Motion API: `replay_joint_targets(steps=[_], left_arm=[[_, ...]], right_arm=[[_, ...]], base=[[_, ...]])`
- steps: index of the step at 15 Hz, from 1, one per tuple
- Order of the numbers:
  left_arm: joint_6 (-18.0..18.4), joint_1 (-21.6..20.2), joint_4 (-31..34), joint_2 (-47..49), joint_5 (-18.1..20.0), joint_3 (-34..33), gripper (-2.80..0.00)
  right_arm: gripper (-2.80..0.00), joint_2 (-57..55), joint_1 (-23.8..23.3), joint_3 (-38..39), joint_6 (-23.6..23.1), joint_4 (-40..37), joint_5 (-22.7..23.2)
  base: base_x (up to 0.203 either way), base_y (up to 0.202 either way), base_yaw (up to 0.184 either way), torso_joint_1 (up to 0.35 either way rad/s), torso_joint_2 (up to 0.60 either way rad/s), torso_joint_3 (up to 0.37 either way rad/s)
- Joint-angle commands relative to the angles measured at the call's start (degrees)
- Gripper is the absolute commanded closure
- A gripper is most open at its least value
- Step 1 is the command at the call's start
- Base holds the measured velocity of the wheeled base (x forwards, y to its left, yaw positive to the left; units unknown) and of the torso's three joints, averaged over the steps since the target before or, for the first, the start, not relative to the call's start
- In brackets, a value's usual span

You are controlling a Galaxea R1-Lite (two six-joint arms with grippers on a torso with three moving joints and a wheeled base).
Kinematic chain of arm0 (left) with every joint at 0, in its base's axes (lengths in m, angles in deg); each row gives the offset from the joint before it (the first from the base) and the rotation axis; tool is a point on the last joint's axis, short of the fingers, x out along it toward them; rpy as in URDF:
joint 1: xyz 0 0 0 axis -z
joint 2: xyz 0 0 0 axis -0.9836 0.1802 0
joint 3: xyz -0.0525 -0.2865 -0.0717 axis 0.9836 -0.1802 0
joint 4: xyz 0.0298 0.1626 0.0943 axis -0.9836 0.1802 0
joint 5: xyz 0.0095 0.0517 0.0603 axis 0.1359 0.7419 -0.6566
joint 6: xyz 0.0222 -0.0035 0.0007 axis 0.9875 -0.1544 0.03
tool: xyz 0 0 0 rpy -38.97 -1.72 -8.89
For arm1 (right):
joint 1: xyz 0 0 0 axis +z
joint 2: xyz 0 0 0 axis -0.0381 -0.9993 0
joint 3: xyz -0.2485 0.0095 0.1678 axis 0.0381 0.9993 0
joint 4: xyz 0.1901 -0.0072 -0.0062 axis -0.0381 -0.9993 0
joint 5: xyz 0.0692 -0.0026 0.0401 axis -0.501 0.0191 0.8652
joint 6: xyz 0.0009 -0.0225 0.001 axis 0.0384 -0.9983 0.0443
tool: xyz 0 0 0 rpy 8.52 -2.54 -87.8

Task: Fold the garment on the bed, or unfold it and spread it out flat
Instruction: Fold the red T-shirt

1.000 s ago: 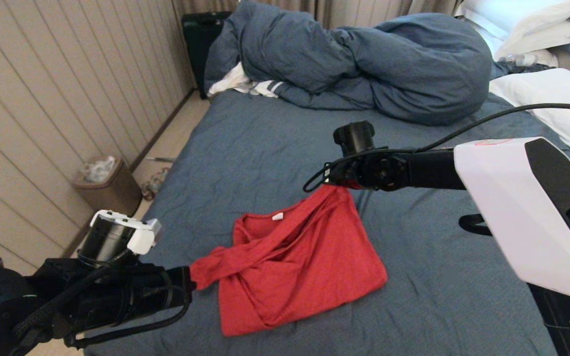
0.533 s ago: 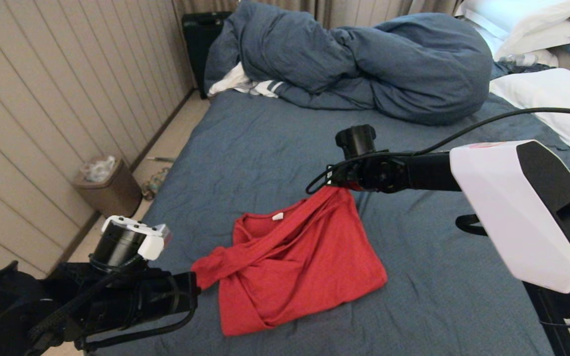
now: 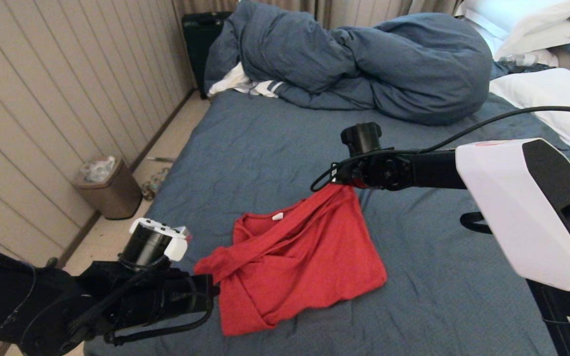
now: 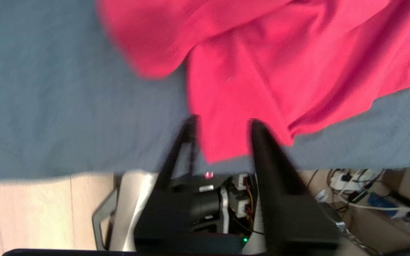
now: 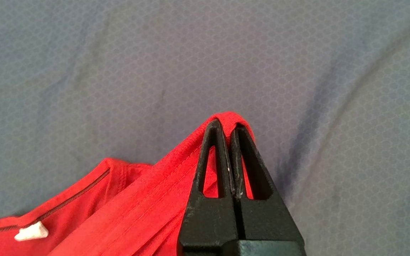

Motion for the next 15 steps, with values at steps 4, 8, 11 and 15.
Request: replay_joint_targets(steps=[4,8,11,15], left_arm=[[5.68,-2.33,-4.02,7.64,-0.19,5.20,-2.80],[6.26,-5.94,-4.25,11.72,-0.29,8.85,-2.80],[7.45,-10.26,-4.33,11.89,-0.16,9.79,-2.80],[8.54,-12.89,-4.27,9.58,-0.12,9.20,-2.80]], right_arm=[[0.00,0.20,0.11,0.09,0.04,0.05,-0.07],[0.00,0.02,0.07,0.09,0.04,0.13,-0.07],[0.00,-0.07,0.20,0.09,0.13,0.13,0.02],[0.00,-0.19,0.20,0.09,0.13,0.13,-0.07]], base=[[0.000,0.000,0.000,0.000,0.00,0.000],[0.000,0.000,0.000,0.000,0.00,0.000],[0.000,0.000,0.000,0.000,0.00,0.000],[0.000,0.000,0.000,0.000,0.00,0.000]])
